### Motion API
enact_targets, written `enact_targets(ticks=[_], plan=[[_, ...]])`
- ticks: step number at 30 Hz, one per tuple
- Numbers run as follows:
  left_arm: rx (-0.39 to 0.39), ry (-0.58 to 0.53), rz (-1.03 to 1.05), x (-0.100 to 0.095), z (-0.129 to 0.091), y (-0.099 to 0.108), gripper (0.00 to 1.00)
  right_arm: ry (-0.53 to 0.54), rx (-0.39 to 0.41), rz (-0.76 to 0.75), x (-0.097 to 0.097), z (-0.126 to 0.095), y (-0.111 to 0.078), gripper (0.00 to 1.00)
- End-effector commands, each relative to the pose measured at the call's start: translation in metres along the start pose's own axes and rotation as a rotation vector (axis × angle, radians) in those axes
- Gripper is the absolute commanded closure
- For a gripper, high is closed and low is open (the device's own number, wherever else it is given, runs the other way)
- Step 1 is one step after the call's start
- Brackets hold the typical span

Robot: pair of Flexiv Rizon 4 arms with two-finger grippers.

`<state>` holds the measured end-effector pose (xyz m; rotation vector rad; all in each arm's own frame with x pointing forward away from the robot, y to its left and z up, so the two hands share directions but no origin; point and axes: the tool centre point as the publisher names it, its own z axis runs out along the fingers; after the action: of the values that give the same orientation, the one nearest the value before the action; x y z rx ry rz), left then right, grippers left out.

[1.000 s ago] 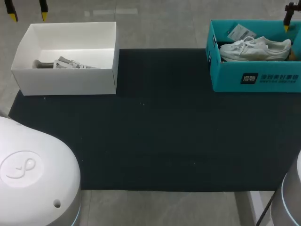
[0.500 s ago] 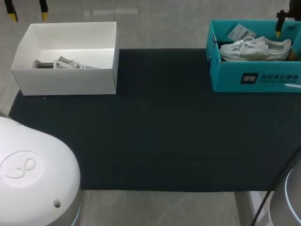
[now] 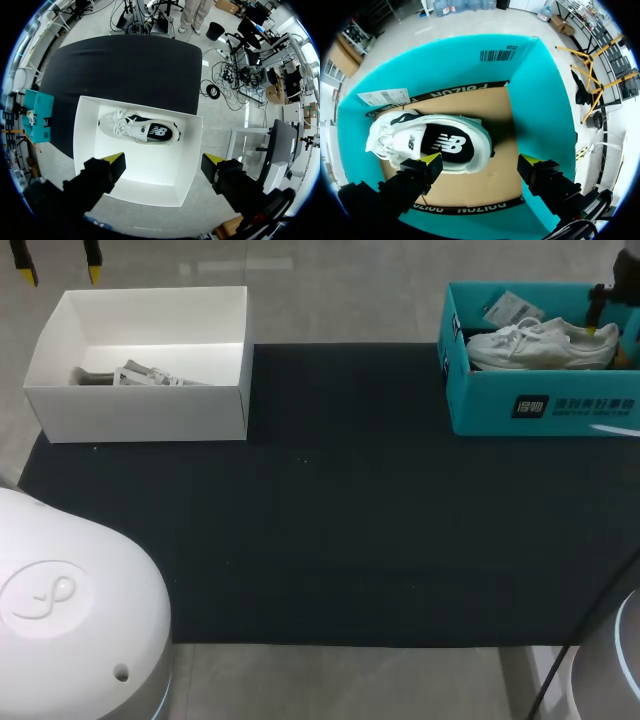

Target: Take the shoe out of the shoebox, open the shoe tongue, remove and reinsert the insole, then place the shoe into the shoebox

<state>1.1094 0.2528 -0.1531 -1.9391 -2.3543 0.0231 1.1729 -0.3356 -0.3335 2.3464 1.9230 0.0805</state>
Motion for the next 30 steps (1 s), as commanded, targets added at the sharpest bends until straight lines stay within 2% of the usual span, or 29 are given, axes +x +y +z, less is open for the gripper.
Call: enact_targets(ticks=[1, 10, 19, 20, 21, 22, 24, 25, 26, 30], plan=[[0.000, 0.002, 0.001, 0.000, 0.000, 0.000, 0.00, 0.000, 0.046, -0.007, 0.002, 0.017, 0.018, 0.00], [0.000, 0.002, 0.001, 0.000, 0.000, 0.000, 0.00, 0.022, 0.107, 0.014, -0.004, 0.045, 0.019, 0.00], [0.000, 0.002, 0.001, 0.000, 0.000, 0.000, 0.00, 0.029, 0.126, 0.035, -0.003, 0.057, 0.016, 0.00], [0.000, 0.002, 0.001, 0.000, 0.000, 0.000, 0.00, 0.027, 0.127, 0.037, -0.003, 0.057, 0.016, 0.03], [0.000, 0.002, 0.001, 0.000, 0.000, 0.000, 0.00, 0.023, 0.126, 0.040, -0.004, 0.057, 0.016, 0.38], [0.000, 0.002, 0.001, 0.000, 0.000, 0.000, 0.00, 0.023, 0.126, 0.042, -0.004, 0.058, 0.016, 0.53], [0.000, 0.002, 0.001, 0.000, 0.000, 0.000, 0.00, 0.022, 0.133, 0.051, -0.006, 0.058, 0.014, 0.67], [0.000, 0.002, 0.001, 0.000, 0.000, 0.000, 0.00, 0.017, 0.136, 0.053, -0.008, 0.059, 0.012, 0.80], [0.000, 0.002, 0.001, 0.000, 0.000, 0.000, 0.00, 0.010, 0.143, 0.058, -0.009, 0.060, 0.010, 1.00], [0.000, 0.002, 0.001, 0.000, 0.000, 0.000, 0.00, 0.002, 0.150, 0.055, -0.013, 0.058, 0.006, 1.00]])
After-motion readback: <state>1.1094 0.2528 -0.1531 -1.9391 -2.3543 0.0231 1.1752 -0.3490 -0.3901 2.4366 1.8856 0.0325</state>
